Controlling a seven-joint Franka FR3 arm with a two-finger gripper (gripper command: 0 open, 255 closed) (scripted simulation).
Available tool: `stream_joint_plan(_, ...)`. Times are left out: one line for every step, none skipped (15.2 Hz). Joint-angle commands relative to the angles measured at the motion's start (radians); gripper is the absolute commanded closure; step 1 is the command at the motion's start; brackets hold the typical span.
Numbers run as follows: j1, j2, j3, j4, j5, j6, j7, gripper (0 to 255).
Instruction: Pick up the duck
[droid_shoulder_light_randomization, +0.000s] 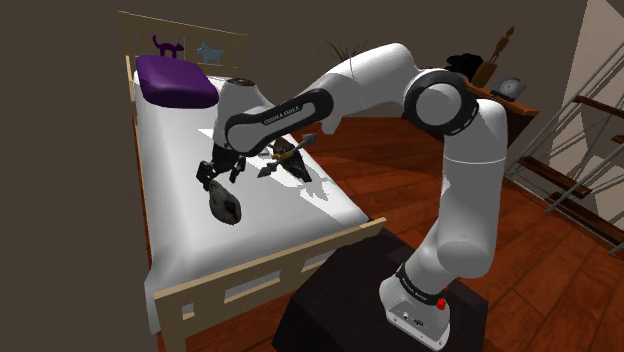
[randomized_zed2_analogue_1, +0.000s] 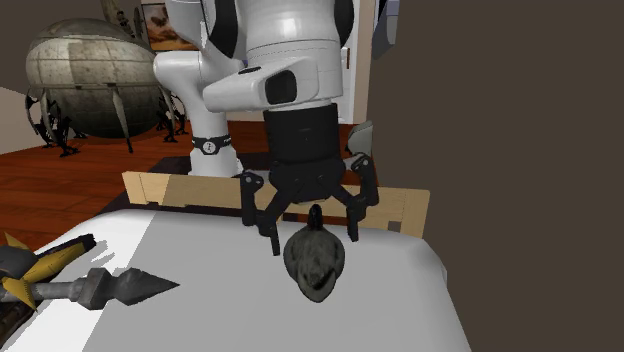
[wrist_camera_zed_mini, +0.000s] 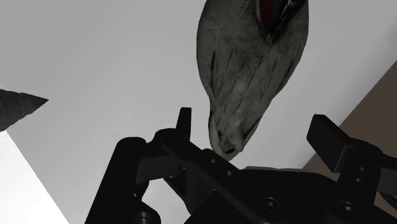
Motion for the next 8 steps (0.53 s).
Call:
stream_joint_plan(0.006,0.030,-0.003,0.021,-0.004,0.013,0.007,0)
stream_joint_plan(0.007,0.038,-0.005,0.019,-0.006,0.023,0.008,0)
stream_joint_plan(0.008,0.047,-0.006,0.018,-0.008,0.032,0.008,0)
stream_joint_plan(0.010,0.056,-0.008,0.017,-0.010,0.042,0.009,0)
stream_joint_plan(0.011,0.065,-0.009,0.016,-0.012,0.052,0.010,0)
stream_joint_plan(0.012,0.074,-0.011,0.015,-0.014,0.061,0.011,0)
stream_joint_plan(0.014,0.088,-0.014,0.015,-0.018,0.076,0.012,0)
stream_joint_plan(0.014,0.088,-0.014,0.015,-0.018,0.076,0.012,0)
